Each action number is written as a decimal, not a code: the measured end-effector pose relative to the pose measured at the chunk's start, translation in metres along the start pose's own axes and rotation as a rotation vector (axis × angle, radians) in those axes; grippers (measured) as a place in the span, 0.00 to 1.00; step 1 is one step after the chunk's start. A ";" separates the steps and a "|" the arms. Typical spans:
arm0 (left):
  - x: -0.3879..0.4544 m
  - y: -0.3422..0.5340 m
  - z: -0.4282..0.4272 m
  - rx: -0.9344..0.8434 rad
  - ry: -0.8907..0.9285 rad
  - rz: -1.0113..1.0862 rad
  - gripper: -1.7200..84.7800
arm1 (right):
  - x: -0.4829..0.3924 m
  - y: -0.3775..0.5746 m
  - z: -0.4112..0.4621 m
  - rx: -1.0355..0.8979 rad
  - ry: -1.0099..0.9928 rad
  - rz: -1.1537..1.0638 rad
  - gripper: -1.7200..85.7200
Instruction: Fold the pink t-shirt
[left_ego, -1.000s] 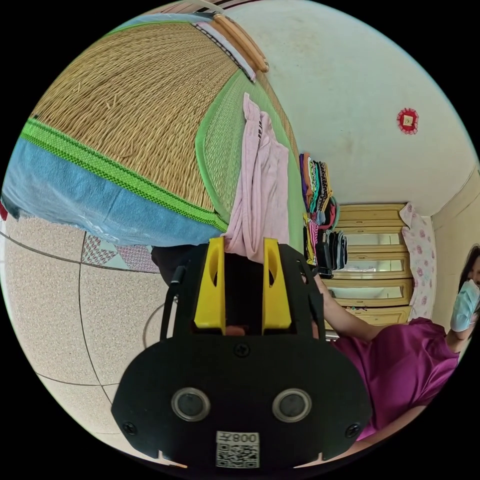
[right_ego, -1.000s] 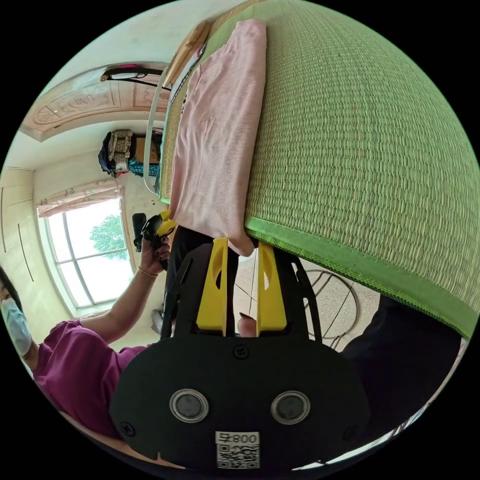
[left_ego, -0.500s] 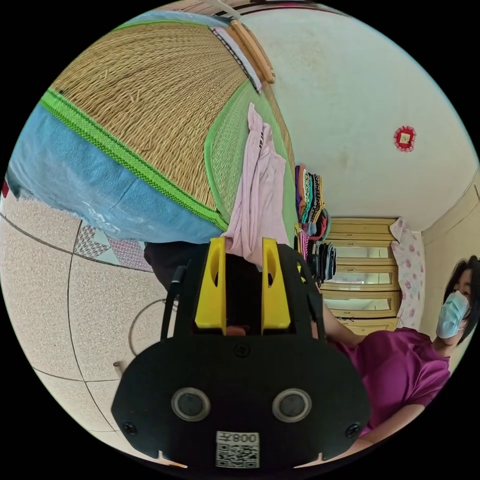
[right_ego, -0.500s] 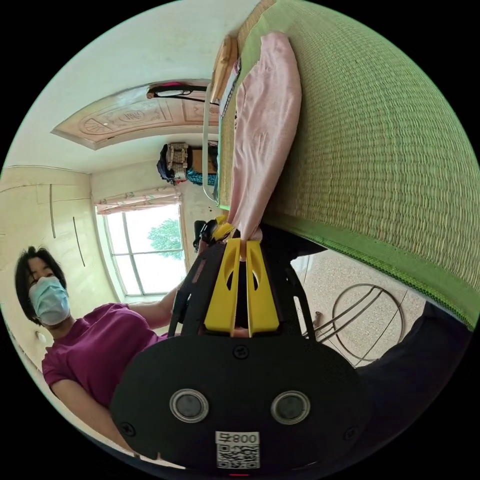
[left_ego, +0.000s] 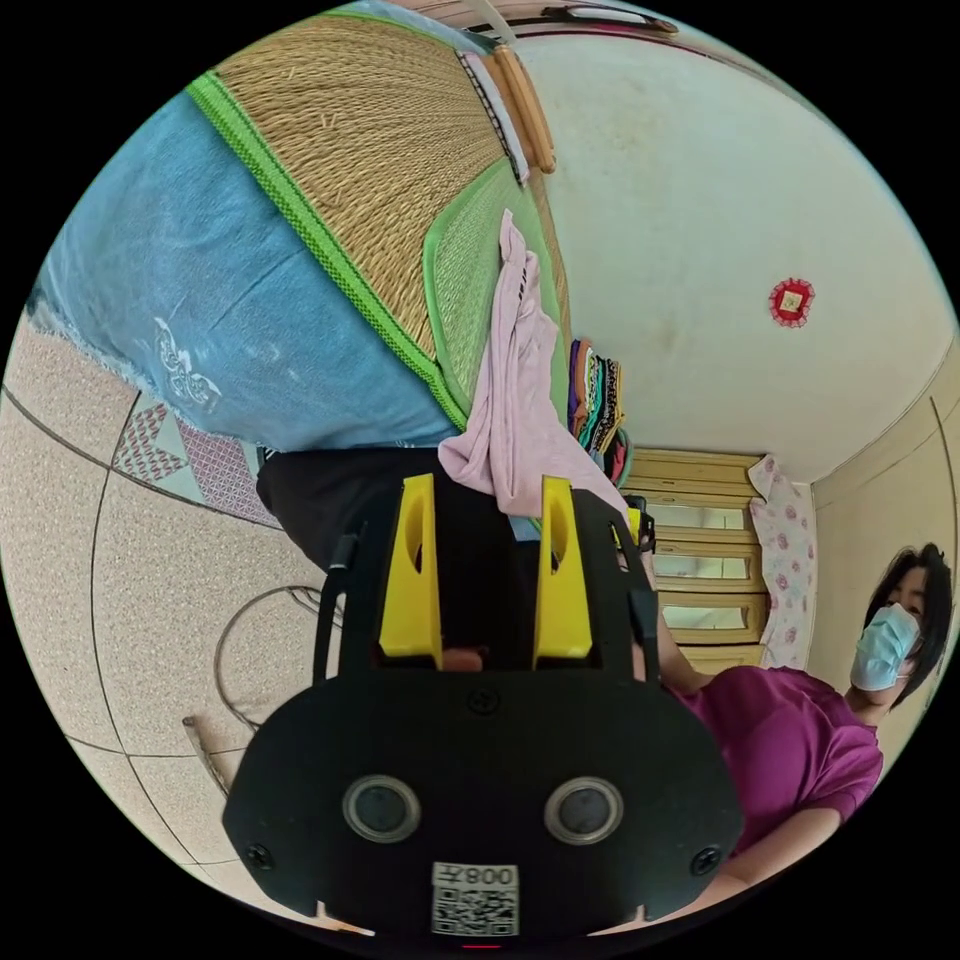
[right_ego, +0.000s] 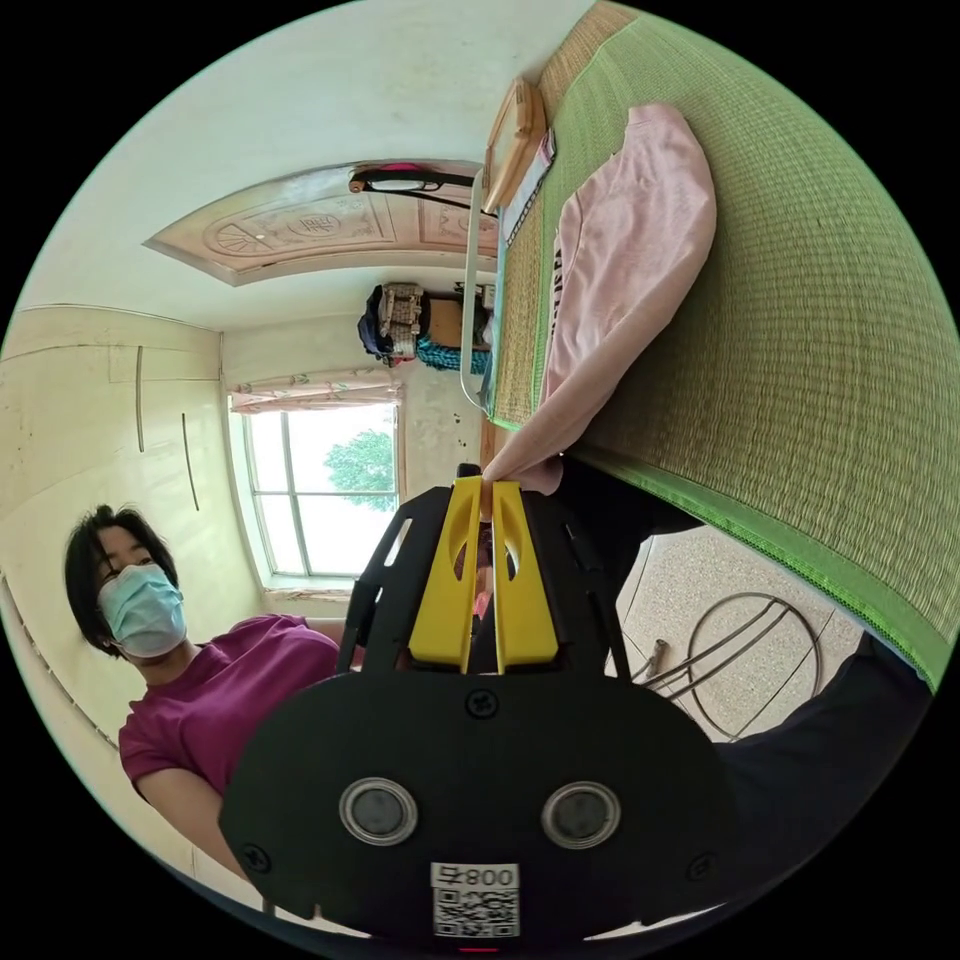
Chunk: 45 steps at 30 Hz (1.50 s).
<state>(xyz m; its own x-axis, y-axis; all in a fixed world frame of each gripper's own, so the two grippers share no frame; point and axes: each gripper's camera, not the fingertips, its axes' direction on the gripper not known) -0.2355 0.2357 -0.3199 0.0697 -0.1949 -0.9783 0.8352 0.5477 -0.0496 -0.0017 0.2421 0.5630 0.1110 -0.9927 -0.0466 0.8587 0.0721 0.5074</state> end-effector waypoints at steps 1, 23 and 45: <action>0.005 -0.005 0.003 -0.007 0.001 0.005 0.19 | 0.002 0.000 -0.002 0.002 0.005 -0.004 0.04; 0.151 -0.041 0.045 -0.066 0.075 0.144 0.07 | 0.083 0.072 -0.074 0.112 -0.030 -0.007 0.04; 0.484 -0.002 0.150 -0.090 0.222 0.592 0.06 | 0.086 0.296 -0.225 0.319 -0.165 -0.360 0.04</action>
<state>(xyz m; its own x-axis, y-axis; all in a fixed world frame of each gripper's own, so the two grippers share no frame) -0.1219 0.0185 -0.7633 0.3827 0.3294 -0.8632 0.6400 0.5793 0.5048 0.3746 0.1994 0.5159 -0.2666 -0.9530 -0.1439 0.6293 -0.2852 0.7229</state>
